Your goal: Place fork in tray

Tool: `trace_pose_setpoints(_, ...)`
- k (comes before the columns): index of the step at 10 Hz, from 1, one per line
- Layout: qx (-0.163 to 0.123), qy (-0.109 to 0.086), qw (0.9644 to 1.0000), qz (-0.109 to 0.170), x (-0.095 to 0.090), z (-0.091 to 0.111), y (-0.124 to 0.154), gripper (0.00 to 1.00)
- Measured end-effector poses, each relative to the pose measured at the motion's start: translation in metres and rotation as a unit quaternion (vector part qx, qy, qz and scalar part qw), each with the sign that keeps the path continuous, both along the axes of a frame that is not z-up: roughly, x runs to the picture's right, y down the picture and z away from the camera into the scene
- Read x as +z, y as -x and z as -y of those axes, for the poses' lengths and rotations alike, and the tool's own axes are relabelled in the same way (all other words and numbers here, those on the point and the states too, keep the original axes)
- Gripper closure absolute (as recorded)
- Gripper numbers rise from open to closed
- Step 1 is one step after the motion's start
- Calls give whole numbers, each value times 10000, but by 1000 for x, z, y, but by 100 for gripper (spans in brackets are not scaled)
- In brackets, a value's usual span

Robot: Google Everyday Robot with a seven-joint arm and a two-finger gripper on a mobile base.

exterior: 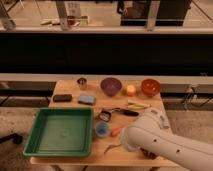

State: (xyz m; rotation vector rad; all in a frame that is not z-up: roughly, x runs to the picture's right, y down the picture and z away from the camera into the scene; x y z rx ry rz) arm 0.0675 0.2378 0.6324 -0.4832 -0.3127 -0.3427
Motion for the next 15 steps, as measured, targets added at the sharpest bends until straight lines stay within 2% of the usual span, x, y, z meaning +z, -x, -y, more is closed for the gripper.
trace_pose_setpoints(2, -193, 50, 9996, 192, -6, -2, 25, 100)
trace_pose_setpoints(3, -300, 123, 9990, 323, -5, -8, 48, 100)
trace_pose_setpoints(6, -713, 233, 9944, 745, 18, -31, 128, 100)
trace_pose_setpoints(7, -820, 250, 9928, 842, 26, -35, 147, 100)
trace_pose_setpoints(9, -1078, 233, 9878, 1095, 38, -36, 191, 100)
trace_pose_setpoints(10, -1245, 178, 9841, 1251, 42, -35, 214, 100)
trace_pose_setpoints(12, -1475, 114, 9777, 1488, 52, -33, 246, 100)
trace_pose_setpoints(15, -1705, -25, 9702, 1723, 74, -17, 277, 100)
